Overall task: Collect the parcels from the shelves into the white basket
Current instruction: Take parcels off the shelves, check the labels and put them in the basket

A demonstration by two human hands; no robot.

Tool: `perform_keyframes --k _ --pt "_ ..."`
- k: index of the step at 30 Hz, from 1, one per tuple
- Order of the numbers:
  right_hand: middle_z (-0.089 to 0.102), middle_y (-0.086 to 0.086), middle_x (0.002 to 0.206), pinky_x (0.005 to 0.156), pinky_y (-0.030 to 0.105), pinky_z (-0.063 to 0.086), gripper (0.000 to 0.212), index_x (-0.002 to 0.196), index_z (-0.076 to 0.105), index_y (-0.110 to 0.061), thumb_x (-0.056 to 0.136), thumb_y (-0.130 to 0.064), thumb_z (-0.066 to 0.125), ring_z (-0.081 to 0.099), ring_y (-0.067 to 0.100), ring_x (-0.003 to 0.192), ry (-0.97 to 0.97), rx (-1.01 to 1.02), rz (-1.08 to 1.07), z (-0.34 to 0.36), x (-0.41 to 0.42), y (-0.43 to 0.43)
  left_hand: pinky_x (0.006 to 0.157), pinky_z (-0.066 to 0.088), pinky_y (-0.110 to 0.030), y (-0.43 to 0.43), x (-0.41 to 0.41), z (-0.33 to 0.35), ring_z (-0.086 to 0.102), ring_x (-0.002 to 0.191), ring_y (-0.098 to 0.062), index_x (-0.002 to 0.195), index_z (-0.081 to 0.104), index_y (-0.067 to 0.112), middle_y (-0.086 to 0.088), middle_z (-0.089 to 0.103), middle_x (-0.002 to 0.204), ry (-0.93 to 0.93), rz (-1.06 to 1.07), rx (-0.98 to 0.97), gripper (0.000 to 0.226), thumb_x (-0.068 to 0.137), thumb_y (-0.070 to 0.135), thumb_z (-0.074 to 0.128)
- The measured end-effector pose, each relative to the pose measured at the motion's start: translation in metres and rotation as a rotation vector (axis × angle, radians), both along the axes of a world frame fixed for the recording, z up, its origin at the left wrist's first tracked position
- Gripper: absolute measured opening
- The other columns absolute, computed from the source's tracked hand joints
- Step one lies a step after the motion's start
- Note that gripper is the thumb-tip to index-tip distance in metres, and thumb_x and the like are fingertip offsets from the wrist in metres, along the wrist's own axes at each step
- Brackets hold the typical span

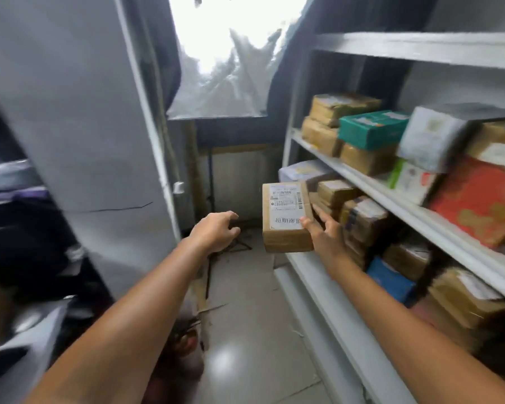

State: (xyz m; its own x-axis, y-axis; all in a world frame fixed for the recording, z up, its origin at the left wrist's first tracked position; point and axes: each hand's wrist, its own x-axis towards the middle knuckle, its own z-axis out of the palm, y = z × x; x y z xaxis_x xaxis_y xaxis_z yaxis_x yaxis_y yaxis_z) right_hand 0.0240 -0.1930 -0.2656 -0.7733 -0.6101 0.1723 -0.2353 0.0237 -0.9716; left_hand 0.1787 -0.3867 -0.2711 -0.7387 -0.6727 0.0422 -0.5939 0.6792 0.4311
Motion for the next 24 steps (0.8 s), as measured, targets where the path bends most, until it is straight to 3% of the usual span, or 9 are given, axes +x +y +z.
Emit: perform_keyframes --k 3,5,8,11,15,18,20,22,24 --pt "0.063 0.000 0.126 0.096 0.030 0.051 0.048 0.141 0.048 -0.018 0.094 -0.021 0.059 0.063 0.009 0.108 -0.049 0.052 0.201 -0.020 0.021 -0.039 0.099 0.046 -0.037 -0.014 0.048 -0.018 0.054 0.121 -0.024 0.133 0.052 0.026 -0.005 0.058 0.132 -0.066 0.147 0.027 0.043 0.091 0.037 0.054" --pt "0.064 -0.002 0.125 0.091 0.021 0.052 0.052 0.144 0.044 -0.017 0.094 -0.020 0.060 0.064 -0.002 0.099 -0.076 0.073 0.326 -0.031 0.038 -0.058 0.097 0.046 -0.039 -0.013 0.081 -0.028 0.054 0.120 -0.025 0.134 0.050 0.029 -0.004 0.058 0.132 -0.113 0.280 0.047 0.044 0.091 0.040 0.053" --pt "0.065 -0.018 0.107 0.068 0.004 0.047 0.049 0.141 0.047 -0.017 0.094 -0.016 0.060 0.062 -0.017 0.083 -0.098 0.086 0.518 -0.049 0.067 -0.076 0.097 0.046 -0.037 0.006 0.131 -0.040 0.054 0.119 -0.026 0.135 0.048 0.029 -0.006 0.057 0.132 -0.143 0.466 0.086 0.046 0.091 0.042 0.053" --pt "0.062 -0.024 0.103 0.071 0.006 0.048 0.047 0.140 0.048 -0.017 0.094 -0.016 0.060 0.063 -0.015 0.085 -0.123 0.103 0.730 -0.064 0.101 -0.077 0.097 0.046 -0.038 0.046 0.180 -0.051 0.056 0.117 -0.026 0.134 0.050 0.026 -0.005 0.059 0.131 -0.144 0.635 0.112 0.044 0.091 0.038 0.053" --pt "0.069 -0.017 0.107 0.090 0.030 0.054 0.045 0.138 0.050 -0.019 0.095 -0.016 0.059 0.067 0.002 0.099 -0.204 0.147 0.992 -0.083 0.156 -0.061 0.094 0.046 -0.033 0.115 0.253 -0.067 0.056 0.115 -0.024 0.130 0.055 0.025 -0.002 0.060 0.130 -0.164 0.834 0.136 0.039 0.092 0.034 0.048" --pt "0.070 -0.024 0.102 0.077 0.016 0.053 0.041 0.134 0.054 -0.025 0.094 -0.019 0.060 0.067 -0.002 0.096 -0.187 0.180 1.149 -0.096 0.207 -0.048 0.081 0.049 -0.033 0.172 0.313 -0.076 0.060 0.097 -0.024 0.126 0.057 0.022 -0.004 0.064 0.118 -0.122 1.012 0.197 0.034 0.096 0.036 0.047" --pt "0.070 -0.019 0.109 0.077 0.015 0.052 0.043 0.135 0.053 -0.024 0.093 -0.022 0.061 0.066 -0.001 0.096 -0.192 0.226 1.226 -0.104 0.247 -0.038 0.072 0.051 -0.034 0.210 0.354 -0.080 0.058 0.083 -0.020 0.126 0.056 0.023 -0.003 0.065 0.109 -0.127 1.121 0.226 0.033 0.096 0.035 0.049" --pt "0.066 -0.014 0.117 0.080 0.016 0.051 0.046 0.138 0.051 -0.024 0.093 -0.024 0.062 0.064 -0.002 0.099 -0.189 0.265 1.301 -0.112 0.288 -0.028 0.067 0.053 -0.034 0.243 0.394 -0.086 0.060 0.081 -0.019 0.127 0.054 0.022 -0.002 0.064 0.113 -0.140 1.213 0.247 0.034 0.096 0.034 0.050" --pt "0.065 -0.020 0.113 0.073 0.010 0.049 0.046 0.137 0.052 -0.026 0.092 -0.024 0.063 0.063 -0.009 0.095 -0.151 0.284 1.385 -0.121 0.333 -0.020 0.069 0.054 -0.034 0.274 0.433 -0.094 0.062 0.089 -0.020 0.133 0.051 0.023 -0.001 0.062 0.124 -0.135 1.286 0.266 0.039 0.097 0.036 0.050"
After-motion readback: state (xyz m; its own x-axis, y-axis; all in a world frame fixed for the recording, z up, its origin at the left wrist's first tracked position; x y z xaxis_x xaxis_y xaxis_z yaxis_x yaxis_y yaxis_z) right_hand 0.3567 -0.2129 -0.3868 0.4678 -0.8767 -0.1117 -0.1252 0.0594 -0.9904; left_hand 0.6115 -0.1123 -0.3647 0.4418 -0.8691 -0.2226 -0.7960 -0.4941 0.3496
